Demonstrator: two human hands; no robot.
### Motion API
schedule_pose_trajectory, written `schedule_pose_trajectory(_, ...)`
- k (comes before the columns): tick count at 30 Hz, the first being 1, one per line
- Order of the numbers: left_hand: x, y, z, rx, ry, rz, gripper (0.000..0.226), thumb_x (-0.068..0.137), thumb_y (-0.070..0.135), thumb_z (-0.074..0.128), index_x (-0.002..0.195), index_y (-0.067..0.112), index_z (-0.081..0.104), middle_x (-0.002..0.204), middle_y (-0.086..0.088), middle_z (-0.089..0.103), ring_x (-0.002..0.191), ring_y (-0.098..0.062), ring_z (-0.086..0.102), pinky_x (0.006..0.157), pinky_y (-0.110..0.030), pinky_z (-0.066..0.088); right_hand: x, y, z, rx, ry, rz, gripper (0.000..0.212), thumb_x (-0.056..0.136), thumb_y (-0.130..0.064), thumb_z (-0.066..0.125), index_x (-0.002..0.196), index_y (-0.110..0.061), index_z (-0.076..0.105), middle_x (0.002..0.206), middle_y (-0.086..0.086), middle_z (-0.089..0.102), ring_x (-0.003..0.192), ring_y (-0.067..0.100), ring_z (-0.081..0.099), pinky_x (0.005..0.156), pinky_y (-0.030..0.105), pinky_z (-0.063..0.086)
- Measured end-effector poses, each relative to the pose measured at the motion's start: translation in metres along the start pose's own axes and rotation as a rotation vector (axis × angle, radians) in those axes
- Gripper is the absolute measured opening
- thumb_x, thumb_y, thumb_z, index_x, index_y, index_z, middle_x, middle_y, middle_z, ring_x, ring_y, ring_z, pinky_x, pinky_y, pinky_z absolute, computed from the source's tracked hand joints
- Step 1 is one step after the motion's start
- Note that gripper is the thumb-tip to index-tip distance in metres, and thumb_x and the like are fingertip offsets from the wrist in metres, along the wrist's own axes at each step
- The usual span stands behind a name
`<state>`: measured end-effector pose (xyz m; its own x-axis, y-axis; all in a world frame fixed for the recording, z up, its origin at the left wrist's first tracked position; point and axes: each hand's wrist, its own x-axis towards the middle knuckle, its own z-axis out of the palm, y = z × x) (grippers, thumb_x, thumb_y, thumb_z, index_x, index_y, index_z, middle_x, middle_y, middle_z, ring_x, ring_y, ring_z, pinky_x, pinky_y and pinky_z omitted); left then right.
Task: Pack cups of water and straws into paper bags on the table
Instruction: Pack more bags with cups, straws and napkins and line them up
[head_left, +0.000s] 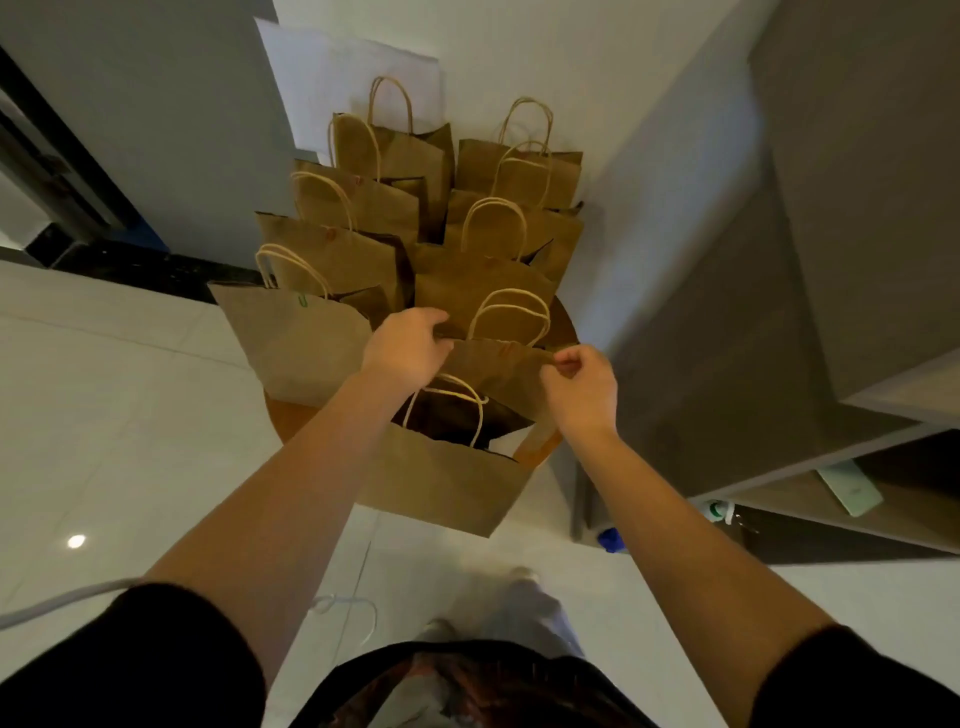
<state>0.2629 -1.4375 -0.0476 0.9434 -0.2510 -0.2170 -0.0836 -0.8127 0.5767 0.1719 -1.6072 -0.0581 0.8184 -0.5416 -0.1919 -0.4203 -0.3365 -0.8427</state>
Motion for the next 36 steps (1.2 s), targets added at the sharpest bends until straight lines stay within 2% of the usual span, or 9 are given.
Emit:
schedule_pose_trajectory(3, 0.023, 0.008, 0.003, 0.046, -0.059, -0.017, 0.050, 0.091, 0.021, 0.059, 0.139, 0.022, 0.043, 0.137, -0.004, 0.050, 0.122, -0.025, 0.050, 0.099, -0.039, 0.045, 0.026, 0.002, 0.003, -0.093, -0.059, -0.048, 0.015, 0.086, -0.016, 0.060, 0.100, -0.021, 0.054, 0.106, -0.002, 0.048, 0.096, 0.015, 0.053, 0.071, 0.017, 0.043)
schedule_pose_trajectory(6, 0.044, 0.009, 0.003, 0.131, -0.222, -0.009, 0.053, 0.087, 0.021, 0.065, 0.136, 0.020, 0.047, 0.130, -0.003, 0.054, 0.119, -0.022, 0.052, 0.095, -0.035, 0.044, 0.050, 0.006, 0.004, -0.428, -0.104, -0.192, 0.029, 0.086, -0.021, 0.062, 0.114, -0.018, 0.055, 0.113, -0.002, 0.045, 0.113, 0.019, 0.041, 0.093, 0.030, 0.040)
schedule_pose_trajectory(9, 0.062, 0.010, -0.001, 0.173, -0.429, -0.018, 0.046, 0.082, 0.018, 0.070, 0.126, 0.021, 0.056, 0.117, 0.002, 0.059, 0.113, -0.020, 0.054, 0.088, -0.031, 0.042, 0.070, 0.009, 0.005, -0.712, -0.162, -0.321, 0.027, 0.086, -0.028, 0.061, 0.113, -0.021, 0.058, 0.119, 0.000, 0.048, 0.116, 0.023, 0.037, 0.099, 0.039, 0.030)
schedule_pose_trajectory(13, 0.077, 0.009, 0.004, 0.447, -0.532, 0.053, 0.030, 0.087, 0.019, 0.063, 0.117, 0.019, 0.060, 0.114, -0.001, 0.059, 0.107, -0.022, 0.055, 0.087, -0.033, 0.045, 0.088, 0.004, 0.012, -0.826, -0.302, -0.307, 0.015, 0.093, -0.026, 0.053, 0.101, -0.017, 0.063, 0.108, 0.003, 0.059, 0.112, 0.024, 0.047, 0.101, 0.044, 0.026)
schedule_pose_trajectory(17, 0.087, 0.001, 0.013, 0.626, -0.504, 0.123, 0.012, 0.097, 0.024, 0.049, 0.100, 0.017, 0.058, 0.103, -0.004, 0.060, 0.088, -0.018, 0.054, 0.077, -0.032, 0.044, 0.099, -0.002, 0.018, -0.751, -0.311, -0.331, 0.016, 0.095, -0.024, 0.051, 0.098, -0.014, 0.063, 0.101, 0.003, 0.060, 0.101, 0.023, 0.055, 0.092, 0.039, 0.036)
schedule_pose_trajectory(20, 0.100, 0.000, 0.005, 0.666, -0.411, 0.185, 0.017, 0.099, 0.023, 0.044, 0.097, 0.015, 0.059, 0.088, -0.004, 0.056, 0.077, -0.019, 0.049, 0.069, -0.032, 0.038, 0.108, -0.009, 0.022, -0.709, -0.249, -0.359, 0.017, 0.095, -0.022, 0.052, 0.101, -0.014, 0.065, 0.102, 0.004, 0.061, 0.099, 0.022, 0.055, 0.089, 0.038, 0.040)
schedule_pose_trajectory(26, 0.117, -0.006, -0.004, 0.690, -0.242, 0.224, 0.020, 0.100, 0.019, 0.041, 0.096, 0.015, 0.061, 0.091, -0.008, 0.062, 0.081, -0.025, 0.056, 0.065, -0.033, 0.037, 0.115, -0.015, 0.036, -0.610, -0.143, -0.421, 0.014, 0.092, -0.013, 0.054, 0.095, -0.008, 0.066, 0.096, 0.008, 0.062, 0.092, 0.023, 0.055, 0.081, 0.036, 0.044)
schedule_pose_trajectory(29, 0.114, -0.015, 0.001, 0.685, -0.317, 0.194, 0.019, 0.099, 0.020, 0.042, 0.099, 0.015, 0.061, 0.082, -0.004, 0.056, 0.077, -0.022, 0.053, 0.065, -0.032, 0.038, 0.104, 0.000, 0.045, -0.608, -0.184, -0.394, 0.014, 0.093, -0.016, 0.054, 0.097, -0.009, 0.066, 0.097, 0.007, 0.063, 0.093, 0.021, 0.055, 0.081, 0.031, 0.039)
schedule_pose_trajectory(36, 0.108, -0.019, 0.002, 0.570, -0.326, 0.186, 0.015, 0.098, 0.025, 0.046, 0.103, 0.014, 0.055, 0.103, -0.009, 0.061, 0.093, -0.028, 0.058, 0.070, -0.036, 0.045, 0.099, 0.008, 0.044, -0.609, -0.183, -0.340, 0.017, 0.093, -0.021, 0.056, 0.105, -0.012, 0.064, 0.105, 0.006, 0.061, 0.101, 0.023, 0.053, 0.088, 0.035, 0.039)
